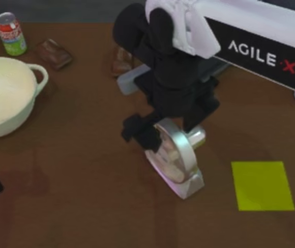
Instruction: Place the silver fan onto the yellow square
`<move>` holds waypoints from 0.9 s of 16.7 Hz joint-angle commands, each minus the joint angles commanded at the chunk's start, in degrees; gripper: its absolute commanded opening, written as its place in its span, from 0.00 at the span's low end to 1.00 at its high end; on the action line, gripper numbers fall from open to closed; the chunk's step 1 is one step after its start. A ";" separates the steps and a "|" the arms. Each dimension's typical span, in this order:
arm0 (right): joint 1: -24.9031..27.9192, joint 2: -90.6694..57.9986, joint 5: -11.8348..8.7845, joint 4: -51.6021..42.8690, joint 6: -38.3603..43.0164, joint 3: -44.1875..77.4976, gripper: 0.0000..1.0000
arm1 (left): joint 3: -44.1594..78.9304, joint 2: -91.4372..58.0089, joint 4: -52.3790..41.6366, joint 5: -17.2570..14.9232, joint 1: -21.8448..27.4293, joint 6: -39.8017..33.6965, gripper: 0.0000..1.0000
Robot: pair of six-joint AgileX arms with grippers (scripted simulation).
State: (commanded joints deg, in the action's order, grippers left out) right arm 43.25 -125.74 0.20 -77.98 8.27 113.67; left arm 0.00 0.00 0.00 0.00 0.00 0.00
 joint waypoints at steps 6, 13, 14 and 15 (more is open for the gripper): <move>0.00 0.00 0.00 0.00 0.00 0.00 0.10 | 0.00 0.00 0.00 0.00 0.00 0.00 1.00; 0.00 0.00 0.00 0.00 0.00 0.00 0.00 | 0.00 0.00 0.00 0.00 0.00 0.00 1.00; 0.00 0.00 0.00 0.00 0.00 0.00 0.00 | 0.00 0.00 0.00 0.00 0.00 0.00 1.00; 0.00 0.00 0.00 0.00 0.00 0.00 0.00 | 0.00 0.00 0.00 0.00 0.00 0.00 1.00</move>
State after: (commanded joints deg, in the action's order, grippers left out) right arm 43.25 -125.74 0.20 -77.98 8.27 113.67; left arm 0.00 0.00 0.00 0.00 0.00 0.00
